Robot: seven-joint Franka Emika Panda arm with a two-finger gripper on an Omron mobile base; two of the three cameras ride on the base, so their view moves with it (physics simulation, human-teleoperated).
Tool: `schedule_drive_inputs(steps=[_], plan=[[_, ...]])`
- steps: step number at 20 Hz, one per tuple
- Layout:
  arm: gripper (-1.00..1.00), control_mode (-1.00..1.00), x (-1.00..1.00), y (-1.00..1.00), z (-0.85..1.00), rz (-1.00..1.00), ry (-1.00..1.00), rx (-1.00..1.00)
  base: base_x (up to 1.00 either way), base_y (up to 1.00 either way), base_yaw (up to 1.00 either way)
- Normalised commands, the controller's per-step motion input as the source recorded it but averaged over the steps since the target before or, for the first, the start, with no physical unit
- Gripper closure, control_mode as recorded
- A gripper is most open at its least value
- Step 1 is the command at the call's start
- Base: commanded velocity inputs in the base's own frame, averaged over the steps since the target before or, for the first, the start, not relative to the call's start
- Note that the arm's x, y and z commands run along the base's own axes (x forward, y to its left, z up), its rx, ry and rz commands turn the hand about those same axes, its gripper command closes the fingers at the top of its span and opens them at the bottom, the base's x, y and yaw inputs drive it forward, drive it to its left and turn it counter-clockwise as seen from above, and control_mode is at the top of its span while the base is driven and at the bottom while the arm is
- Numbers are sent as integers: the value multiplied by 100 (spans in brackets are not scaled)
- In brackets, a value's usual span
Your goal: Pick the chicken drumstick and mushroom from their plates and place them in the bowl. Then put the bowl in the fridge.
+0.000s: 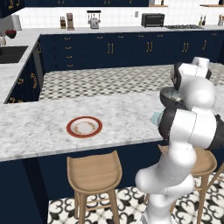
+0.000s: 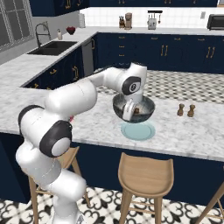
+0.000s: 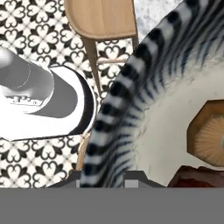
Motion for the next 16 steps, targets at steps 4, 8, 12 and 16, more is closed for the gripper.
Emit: schedule_drive_inputs(steps=[4,8,12,16], plan=[[100,-100,-94,62,36,14,0,-2,0,0,0],[100,-100,-99,67,2,3,0,-3,0,0,0],[100,-100,-100,44,13,2,3,-3,0,0,0],[100,-100,-96,35,17,2,2,-6,0,0,0]])
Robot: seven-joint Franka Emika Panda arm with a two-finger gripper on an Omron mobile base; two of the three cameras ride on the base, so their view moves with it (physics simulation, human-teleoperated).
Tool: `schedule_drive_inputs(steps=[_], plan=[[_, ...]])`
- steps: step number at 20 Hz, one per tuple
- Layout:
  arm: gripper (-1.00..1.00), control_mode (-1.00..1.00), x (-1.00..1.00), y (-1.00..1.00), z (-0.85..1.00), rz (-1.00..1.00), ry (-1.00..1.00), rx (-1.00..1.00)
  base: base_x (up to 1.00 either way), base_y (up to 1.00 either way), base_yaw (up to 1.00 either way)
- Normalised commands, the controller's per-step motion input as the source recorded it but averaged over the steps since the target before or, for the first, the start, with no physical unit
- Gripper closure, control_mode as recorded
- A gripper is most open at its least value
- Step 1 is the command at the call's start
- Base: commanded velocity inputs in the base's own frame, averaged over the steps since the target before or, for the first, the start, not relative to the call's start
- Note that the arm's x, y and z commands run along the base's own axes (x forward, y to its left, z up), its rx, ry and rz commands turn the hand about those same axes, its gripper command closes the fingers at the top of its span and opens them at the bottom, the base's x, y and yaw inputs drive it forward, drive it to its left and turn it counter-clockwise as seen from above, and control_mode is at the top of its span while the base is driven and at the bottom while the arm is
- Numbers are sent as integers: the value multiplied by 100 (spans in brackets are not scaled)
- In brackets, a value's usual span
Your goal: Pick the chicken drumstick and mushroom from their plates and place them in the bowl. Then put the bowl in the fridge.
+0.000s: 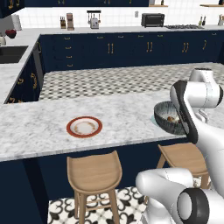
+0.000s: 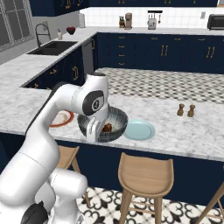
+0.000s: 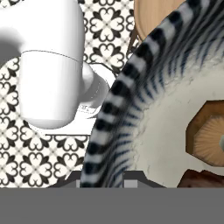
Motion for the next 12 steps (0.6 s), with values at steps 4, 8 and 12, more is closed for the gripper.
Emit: schedule_drive_inputs(steps=[4,8,12], plan=[[100,-100,-62,12,4,5,0,0,0,0,0],[100,100,0,0,0,0,0,0,-3,0,-1],[100,100,0,0,0,0,0,0,-17,0,-47]])
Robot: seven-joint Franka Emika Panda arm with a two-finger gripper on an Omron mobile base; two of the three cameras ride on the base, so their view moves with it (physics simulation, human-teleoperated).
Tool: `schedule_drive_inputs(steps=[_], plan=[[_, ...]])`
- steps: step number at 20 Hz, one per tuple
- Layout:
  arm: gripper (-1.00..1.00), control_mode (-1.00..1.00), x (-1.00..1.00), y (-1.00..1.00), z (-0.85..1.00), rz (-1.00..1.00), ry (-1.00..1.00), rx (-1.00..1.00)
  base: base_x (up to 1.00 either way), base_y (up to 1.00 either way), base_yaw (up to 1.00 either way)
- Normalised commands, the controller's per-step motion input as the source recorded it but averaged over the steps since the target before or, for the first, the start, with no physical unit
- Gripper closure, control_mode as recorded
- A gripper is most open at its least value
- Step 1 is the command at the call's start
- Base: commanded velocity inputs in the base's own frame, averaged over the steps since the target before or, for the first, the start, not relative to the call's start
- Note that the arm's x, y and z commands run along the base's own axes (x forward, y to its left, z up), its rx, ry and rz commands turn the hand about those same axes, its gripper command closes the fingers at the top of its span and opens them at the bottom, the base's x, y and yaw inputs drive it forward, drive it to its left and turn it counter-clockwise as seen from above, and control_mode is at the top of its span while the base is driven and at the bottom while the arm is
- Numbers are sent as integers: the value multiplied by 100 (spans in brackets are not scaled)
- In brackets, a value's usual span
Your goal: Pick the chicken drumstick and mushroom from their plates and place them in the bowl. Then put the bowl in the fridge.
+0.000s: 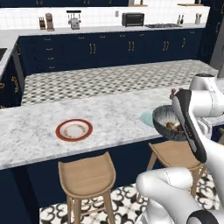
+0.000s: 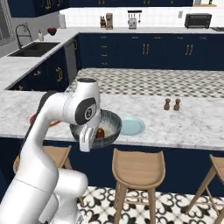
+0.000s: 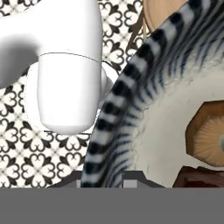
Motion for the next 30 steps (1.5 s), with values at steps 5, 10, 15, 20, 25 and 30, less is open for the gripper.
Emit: schedule_drive_inputs(steps=[5,10,15,20,25,30], plan=[[100,100,0,0,0,0,0,0,-2,0,-83],[100,100,0,0,0,0,0,0,-2,0,-84],[100,100,0,0,0,0,0,0,0,0,-90],[100,100,0,0,0,0,0,0,0,-1,-92],[100,100,0,0,0,0,0,0,55,-38,-61],[100,100,0,0,0,0,0,0,100,-47,-8]])
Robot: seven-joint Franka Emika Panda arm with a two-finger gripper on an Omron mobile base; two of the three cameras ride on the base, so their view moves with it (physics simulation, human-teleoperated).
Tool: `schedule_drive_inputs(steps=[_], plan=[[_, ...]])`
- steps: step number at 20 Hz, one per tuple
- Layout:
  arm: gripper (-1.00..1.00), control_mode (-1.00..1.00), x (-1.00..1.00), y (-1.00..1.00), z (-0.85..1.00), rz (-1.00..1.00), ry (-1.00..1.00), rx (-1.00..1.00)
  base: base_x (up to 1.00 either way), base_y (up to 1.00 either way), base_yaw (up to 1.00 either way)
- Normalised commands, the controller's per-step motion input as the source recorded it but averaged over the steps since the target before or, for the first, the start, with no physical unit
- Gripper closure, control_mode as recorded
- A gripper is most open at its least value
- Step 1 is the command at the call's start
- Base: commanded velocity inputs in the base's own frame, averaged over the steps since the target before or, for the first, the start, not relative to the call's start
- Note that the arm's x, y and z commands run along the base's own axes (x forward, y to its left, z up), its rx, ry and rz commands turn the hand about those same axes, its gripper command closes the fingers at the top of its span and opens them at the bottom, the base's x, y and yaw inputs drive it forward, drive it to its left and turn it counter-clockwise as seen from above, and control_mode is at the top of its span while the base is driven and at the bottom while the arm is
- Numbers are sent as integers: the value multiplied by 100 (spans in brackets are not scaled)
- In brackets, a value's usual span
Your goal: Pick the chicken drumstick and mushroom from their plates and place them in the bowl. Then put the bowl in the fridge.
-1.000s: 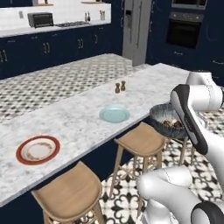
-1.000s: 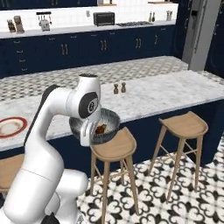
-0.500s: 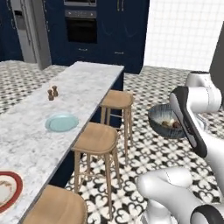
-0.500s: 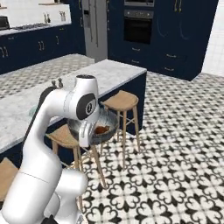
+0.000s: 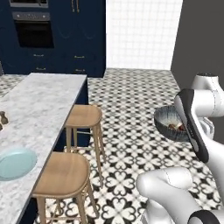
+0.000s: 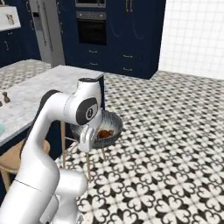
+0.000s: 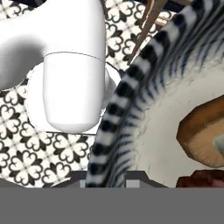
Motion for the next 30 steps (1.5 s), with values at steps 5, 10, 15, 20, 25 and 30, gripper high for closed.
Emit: schedule_drive_inputs(steps=[5,10,15,20,25,30], plan=[[100,100,0,0,0,0,0,0,100,-32,0],[100,100,0,0,0,0,0,0,100,-39,0],[100,100,0,0,0,0,0,0,100,-39,0],[100,100,0,0,0,0,0,0,100,-27,0],[100,100,0,0,0,0,0,0,100,-10,0],[100,100,0,0,0,0,0,0,100,-3,0]])
